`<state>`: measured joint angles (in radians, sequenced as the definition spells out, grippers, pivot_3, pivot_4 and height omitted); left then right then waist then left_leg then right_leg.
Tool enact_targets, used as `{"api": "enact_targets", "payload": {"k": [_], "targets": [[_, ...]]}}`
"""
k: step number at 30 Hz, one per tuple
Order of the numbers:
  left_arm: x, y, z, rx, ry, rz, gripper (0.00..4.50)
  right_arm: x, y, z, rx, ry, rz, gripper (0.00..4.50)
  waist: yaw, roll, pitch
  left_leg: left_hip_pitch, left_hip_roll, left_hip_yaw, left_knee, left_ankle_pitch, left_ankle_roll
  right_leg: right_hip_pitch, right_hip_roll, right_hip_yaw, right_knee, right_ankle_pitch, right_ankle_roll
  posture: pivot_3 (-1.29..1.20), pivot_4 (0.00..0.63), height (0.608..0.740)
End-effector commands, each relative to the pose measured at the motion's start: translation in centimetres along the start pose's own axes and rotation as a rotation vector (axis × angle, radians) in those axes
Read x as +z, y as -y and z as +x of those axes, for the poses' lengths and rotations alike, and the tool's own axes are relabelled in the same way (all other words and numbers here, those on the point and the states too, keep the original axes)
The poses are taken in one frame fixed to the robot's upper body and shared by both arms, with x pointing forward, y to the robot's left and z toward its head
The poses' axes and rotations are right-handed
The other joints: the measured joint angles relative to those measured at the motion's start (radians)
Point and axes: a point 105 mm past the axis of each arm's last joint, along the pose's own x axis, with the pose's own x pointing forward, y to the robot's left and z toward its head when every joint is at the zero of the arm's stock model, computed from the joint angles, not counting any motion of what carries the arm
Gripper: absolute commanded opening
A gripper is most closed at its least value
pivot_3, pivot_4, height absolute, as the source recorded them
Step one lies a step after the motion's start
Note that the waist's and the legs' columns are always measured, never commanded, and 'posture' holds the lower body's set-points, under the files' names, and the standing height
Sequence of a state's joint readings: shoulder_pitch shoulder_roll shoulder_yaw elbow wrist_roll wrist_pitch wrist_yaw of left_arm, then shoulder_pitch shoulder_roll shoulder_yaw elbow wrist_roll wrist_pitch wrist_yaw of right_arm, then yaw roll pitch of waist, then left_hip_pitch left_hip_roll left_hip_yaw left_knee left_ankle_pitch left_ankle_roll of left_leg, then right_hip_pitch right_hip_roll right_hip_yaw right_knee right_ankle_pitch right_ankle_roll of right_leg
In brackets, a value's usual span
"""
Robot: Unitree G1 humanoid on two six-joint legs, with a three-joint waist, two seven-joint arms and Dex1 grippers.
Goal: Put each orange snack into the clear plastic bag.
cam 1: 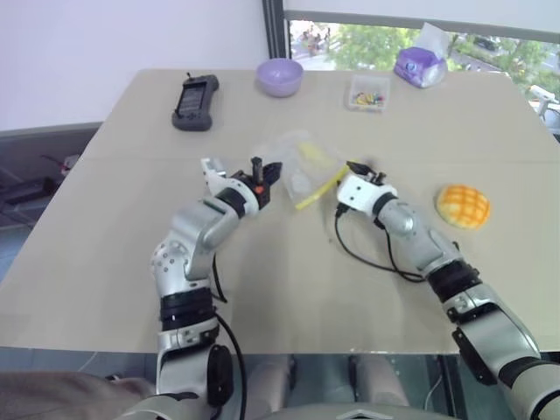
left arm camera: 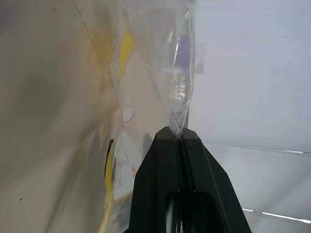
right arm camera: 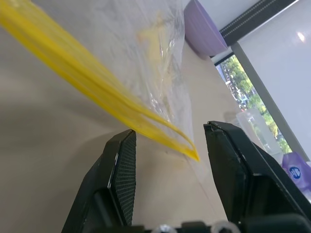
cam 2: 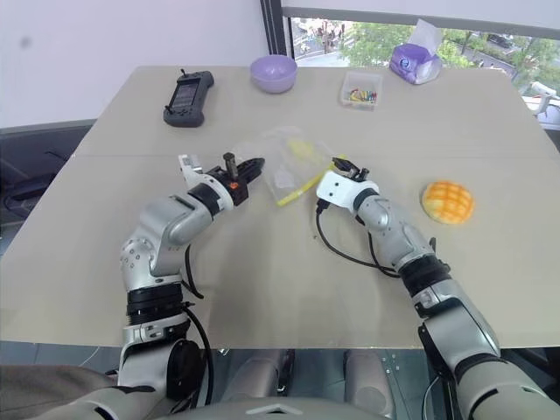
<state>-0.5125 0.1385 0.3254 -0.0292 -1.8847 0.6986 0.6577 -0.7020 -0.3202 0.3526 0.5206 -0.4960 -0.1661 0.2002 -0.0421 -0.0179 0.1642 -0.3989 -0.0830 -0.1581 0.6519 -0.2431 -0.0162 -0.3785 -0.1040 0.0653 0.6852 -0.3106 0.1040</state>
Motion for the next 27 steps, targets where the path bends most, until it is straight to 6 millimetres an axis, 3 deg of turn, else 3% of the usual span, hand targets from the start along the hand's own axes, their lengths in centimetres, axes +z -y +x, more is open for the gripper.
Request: {"api": "enact_targets", "payload": {"k": [1,2,5,6,10,11,22,25,27], "targets": [[-0.1,1.3,-0.4,-0.046,-0.003,0.035,0.08,2.0,1.1,0.2,-0.025,0.109,0.007,2.44,0.000,0.000,0.000,0.000,0.000,0.000,0.000,0.000,0.000,0.000,0.000,0.000,0.000,0.000,0.000,0.00,0.150,0.740],[-0.1,1.2,-0.4,-0.045,-0.005,0.036,0.08,2.3,0.8,0.2,-0.008,0.128,0.005,2.44,0.000,0.000,0.000,0.000,0.000,0.000,0.000,0.000,0.000,0.000,0.000,0.000,0.000,0.000,0.000,0.00,0.150,0.740],[-0.2,1.1,-0.4,-0.044,-0.008,0.034,0.00,3.7,-0.3,-0.1,0.055,0.215,-0.003,1.66,0.000,0.000,0.000,0.000,0.000,0.000,0.000,0.000,0.000,0.000,0.000,0.000,0.000,0.000,0.000,0.00,0.150,0.740],[-0.3,1.1,-0.3,-0.045,-0.009,0.032,0.00,4.1,-0.6,-0.2,0.072,0.240,-0.004,1.66,0.000,0.000,0.000,0.000,0.000,0.000,0.000,0.000,0.000,0.000,0.000,0.000,0.000,0.000,0.000,0.00,0.150,0.740],[-0.5,1.1,-0.3,-0.048,-0.015,0.031,0.00,4.6,-1.2,-0.3,0.110,0.266,-0.023,0.23,0.000,0.000,0.000,0.000,0.000,-0.001,0.000,0.000,0.000,0.000,0.000,0.000,0.000,0.000,0.000,0.00,0.150,0.740],[-0.5,1.1,-0.3,-0.048,-0.016,0.031,0.00,4.7,-1.1,-0.2,0.106,0.268,-0.024,0.05,0.000,0.000,0.000,0.000,0.000,-0.001,0.000,0.000,0.000,0.000,0.000,0.000,0.000,0.000,0.000,0.00,0.150,0.740],[-0.5,0.8,-0.5,-0.039,-0.017,0.063,0.00,4.2,-0.1,-0.4,0.086,0.254,-0.027,0.05,0.000,0.000,0.000,0.000,0.000,-0.001,0.000,0.000,0.000,0.000,0.000,0.000,0.000,0.000,0.000,0.00,0.150,0.740],[-0.5,0.5,-0.5,-0.023,-0.023,0.158,0.00,4.1,0.5,-0.6,0.082,0.245,-0.003,0.05,0.000,0.000,0.000,0.000,0.000,-0.001,0.000,0.000,0.000,0.000,0.000,0.000,0.000,0.000,0.000,0.00,0.150,0.740],[-0.2,0.4,-0.8,-0.016,-0.008,0.322,0.00,4.1,0.9,-1.0,0.086,0.249,-0.017,0.05,0.000,0.000,0.000,0.000,0.000,-0.002,0.000,0.000,0.000,0.000,0.000,0.000,0.000,0.000,0.000,0.00,0.150,0.740]]}}
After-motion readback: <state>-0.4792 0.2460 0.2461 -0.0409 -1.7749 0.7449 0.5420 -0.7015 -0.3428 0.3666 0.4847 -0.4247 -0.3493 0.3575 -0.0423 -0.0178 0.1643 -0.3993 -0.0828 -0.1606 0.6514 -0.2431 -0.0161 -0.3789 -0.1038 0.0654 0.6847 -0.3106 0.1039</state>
